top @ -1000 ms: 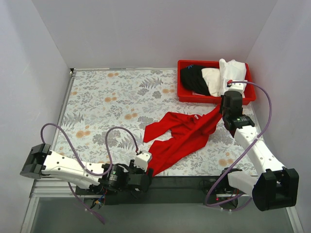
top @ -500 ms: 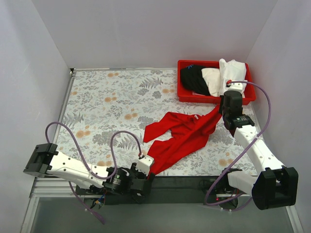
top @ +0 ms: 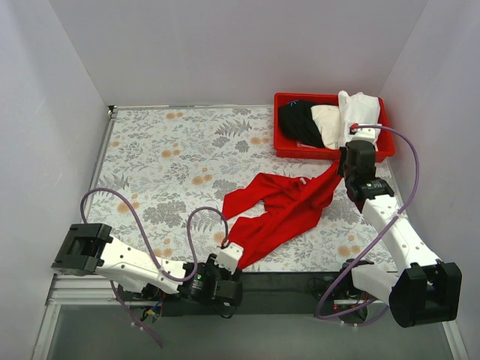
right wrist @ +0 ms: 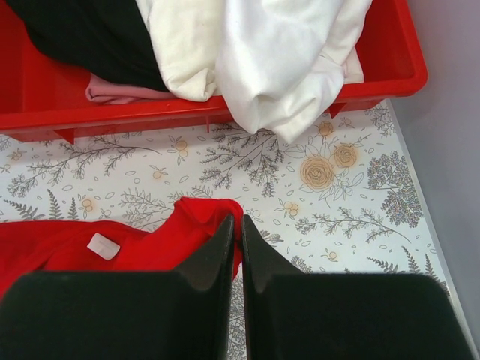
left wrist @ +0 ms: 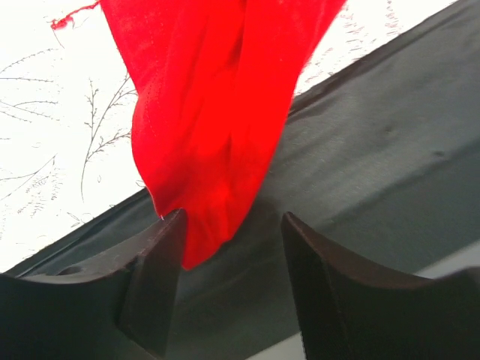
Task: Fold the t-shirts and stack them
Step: Flatten the tshirt out
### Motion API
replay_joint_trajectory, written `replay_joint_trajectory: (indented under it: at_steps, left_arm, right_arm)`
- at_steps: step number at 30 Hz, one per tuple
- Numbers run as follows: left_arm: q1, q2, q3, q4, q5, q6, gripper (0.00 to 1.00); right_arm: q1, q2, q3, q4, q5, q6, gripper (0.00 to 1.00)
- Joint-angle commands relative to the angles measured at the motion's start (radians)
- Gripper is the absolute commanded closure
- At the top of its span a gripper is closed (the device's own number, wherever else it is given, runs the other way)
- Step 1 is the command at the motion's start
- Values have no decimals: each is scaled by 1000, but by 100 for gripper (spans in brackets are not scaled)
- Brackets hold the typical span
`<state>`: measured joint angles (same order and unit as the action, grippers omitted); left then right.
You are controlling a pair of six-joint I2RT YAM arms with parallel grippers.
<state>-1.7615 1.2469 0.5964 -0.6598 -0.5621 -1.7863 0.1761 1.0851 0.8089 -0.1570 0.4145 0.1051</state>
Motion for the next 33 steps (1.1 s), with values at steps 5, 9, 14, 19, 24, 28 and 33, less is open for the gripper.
replay_joint_trajectory:
  at_steps: [5,9,14,19,24,28,33]
  left_arm:
    - [7,71,63,-92,-67,-67,58]
    - [25,13,43,-77,-82,-56,73]
    - [101,-44,17,-12,-110,4,100]
    - [281,-191,-18,166,-136,158,100]
    - [542,-375,11,360,-217,451,100]
    - [749,-388,87,554,-144,678,100]
    - [957,-264,250,602,-79,818,100]
  right_arm:
    - [-6,-28,16,28,-6,-2,99]
    - [-6,-33,16,28,-3,-2,99]
    - [-6,-60,13,27,7,-5,99]
    - [-6,-112,9,20,29,-15,99]
    - [-6,-175,36,2,11,-18,99]
    - [-6,-189,90,-1,-90,-19,99]
    - [-6,-185,180,1,-197,-33,99]
